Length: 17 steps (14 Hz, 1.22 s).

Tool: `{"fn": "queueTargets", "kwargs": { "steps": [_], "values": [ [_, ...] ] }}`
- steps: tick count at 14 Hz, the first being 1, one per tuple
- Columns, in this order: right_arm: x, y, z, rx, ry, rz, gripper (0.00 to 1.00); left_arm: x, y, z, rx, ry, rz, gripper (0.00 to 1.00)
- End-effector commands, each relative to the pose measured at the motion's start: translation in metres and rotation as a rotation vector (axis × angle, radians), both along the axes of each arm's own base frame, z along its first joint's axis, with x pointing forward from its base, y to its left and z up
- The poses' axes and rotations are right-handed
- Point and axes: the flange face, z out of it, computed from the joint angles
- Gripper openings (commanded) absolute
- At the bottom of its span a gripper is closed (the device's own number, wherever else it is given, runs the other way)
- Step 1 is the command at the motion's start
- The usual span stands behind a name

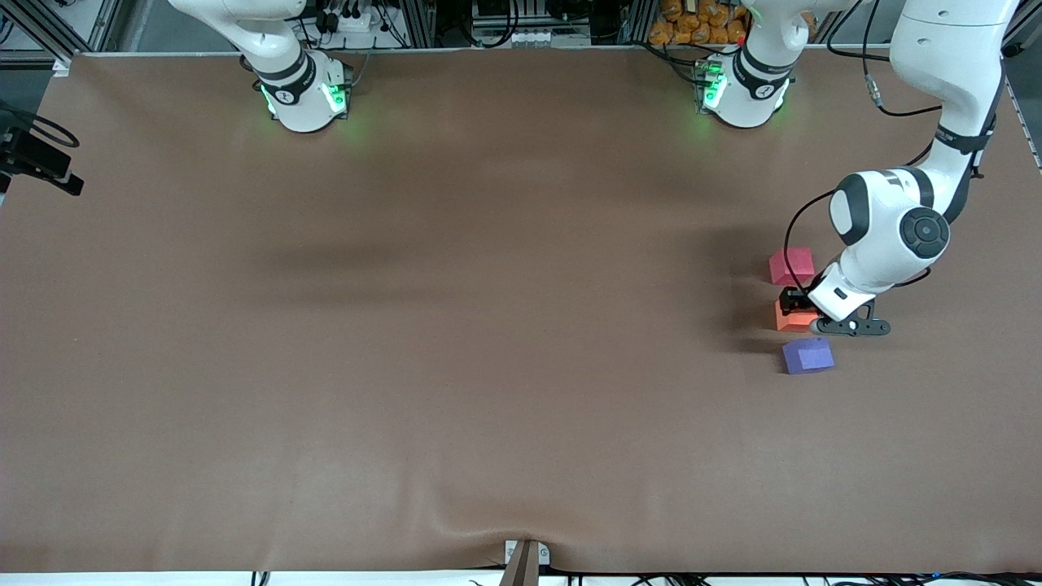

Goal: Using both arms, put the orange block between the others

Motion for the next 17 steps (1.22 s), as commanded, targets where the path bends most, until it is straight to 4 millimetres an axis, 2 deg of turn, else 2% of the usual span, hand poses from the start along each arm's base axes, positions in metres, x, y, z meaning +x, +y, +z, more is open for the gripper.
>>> {"fn": "queueTargets", "kwargs": {
  "steps": [1,3,5,8,10,12,14,17],
  "values": [
    [0.002,0.0,0.004,0.002,-0.007,-0.007,1.0,0.008,0.002,0.021,-0.016,-0.043,-0.011,1.0],
    [0.002,0.0,0.004,0.002,-0.007,-0.007,1.0,0.019,0.003,0.047,-0.019,-0.044,-0.011,1.0],
    [0.002,0.0,0.004,0.002,-0.007,-0.007,1.0,0.041,0.009,0.08,-0.026,-0.012,-0.005,1.0],
    [0.002,0.0,0.004,0.002,-0.007,-0.007,1.0,0.079,0.009,0.155,-0.035,0.001,-0.007,1.0],
    [0.002,0.0,0.004,0.002,-0.007,-0.007,1.0,0.095,0.009,0.196,-0.034,0.008,-0.012,1.0],
    [0.002,0.0,0.004,0.002,-0.007,-0.007,1.0,0.101,0.008,0.22,-0.032,-0.017,-0.02,1.0],
    [0.002,0.001,0.004,0.002,-0.007,-0.006,1.0,0.102,0.007,0.235,-0.032,-0.04,-0.024,1.0],
    [0.002,0.0,0.003,0.002,-0.005,-0.007,1.0,0.107,0.007,0.272,-0.033,-0.054,-0.022,1.0]
  ]
}}
